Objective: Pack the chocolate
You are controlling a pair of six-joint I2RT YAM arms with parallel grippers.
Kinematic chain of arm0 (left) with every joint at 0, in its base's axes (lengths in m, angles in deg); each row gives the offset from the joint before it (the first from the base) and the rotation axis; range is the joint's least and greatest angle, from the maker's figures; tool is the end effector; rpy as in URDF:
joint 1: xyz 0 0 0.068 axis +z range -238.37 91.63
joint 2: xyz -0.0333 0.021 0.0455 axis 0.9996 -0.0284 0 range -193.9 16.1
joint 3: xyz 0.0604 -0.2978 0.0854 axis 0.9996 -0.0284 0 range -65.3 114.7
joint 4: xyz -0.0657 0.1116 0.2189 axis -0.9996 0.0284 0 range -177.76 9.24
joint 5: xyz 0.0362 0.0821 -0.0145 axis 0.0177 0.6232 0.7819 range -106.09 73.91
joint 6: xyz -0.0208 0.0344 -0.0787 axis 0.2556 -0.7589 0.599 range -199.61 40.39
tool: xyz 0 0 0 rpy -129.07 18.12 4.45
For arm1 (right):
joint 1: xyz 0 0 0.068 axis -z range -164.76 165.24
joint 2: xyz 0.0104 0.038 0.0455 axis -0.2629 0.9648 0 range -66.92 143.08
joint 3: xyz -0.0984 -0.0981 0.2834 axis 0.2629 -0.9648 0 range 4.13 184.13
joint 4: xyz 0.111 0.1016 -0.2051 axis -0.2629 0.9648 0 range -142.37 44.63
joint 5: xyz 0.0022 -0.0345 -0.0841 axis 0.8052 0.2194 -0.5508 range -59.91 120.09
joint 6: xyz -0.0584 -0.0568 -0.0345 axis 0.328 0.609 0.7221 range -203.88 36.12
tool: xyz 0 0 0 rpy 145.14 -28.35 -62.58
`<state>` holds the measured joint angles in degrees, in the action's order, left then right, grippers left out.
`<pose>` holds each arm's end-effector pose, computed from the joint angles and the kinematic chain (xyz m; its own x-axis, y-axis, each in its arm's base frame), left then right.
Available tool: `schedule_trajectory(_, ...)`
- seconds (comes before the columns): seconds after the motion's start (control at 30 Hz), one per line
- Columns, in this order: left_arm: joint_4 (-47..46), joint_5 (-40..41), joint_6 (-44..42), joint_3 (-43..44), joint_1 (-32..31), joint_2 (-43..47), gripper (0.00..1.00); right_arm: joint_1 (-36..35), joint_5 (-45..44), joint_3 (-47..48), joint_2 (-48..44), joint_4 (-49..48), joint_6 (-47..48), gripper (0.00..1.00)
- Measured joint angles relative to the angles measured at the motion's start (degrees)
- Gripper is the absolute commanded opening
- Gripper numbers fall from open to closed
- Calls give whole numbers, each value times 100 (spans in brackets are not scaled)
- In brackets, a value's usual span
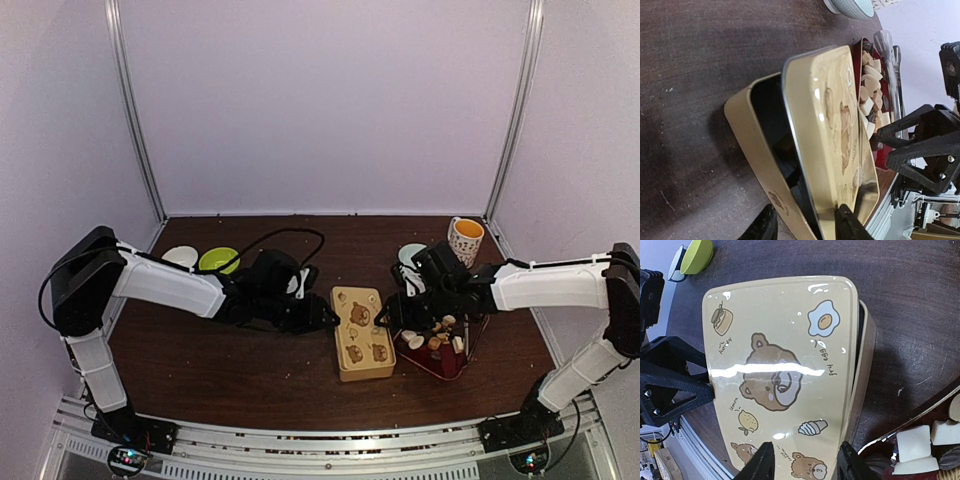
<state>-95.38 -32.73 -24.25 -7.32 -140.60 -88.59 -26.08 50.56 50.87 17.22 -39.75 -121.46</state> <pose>0.2398 -0.3461 0.1857 -0.9546 -0.0549 -0.2926 0.1902 0.6438 -0.7412 0.2135 0.2245 0.2102 -0.9363 -0.0624 -0.3457 -0.2729 0.7487 0.6042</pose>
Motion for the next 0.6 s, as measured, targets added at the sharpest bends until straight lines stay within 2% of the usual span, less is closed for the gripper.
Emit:
schedule_trajectory(0.17, -70, -17, 2, 0, 0, 0, 44, 2, -68, 201, 0, 144, 44, 42)
schedule_trajectory(0.43, -103, -26, -66, 114, 0, 0, 43, 81, -151, 391, 0, 179, 131, 41)
schedule_trajectory(0.6, -81, -31, -131, 319, 0, -17, 34, 105, -151, 391, 0, 197, 140, 41)
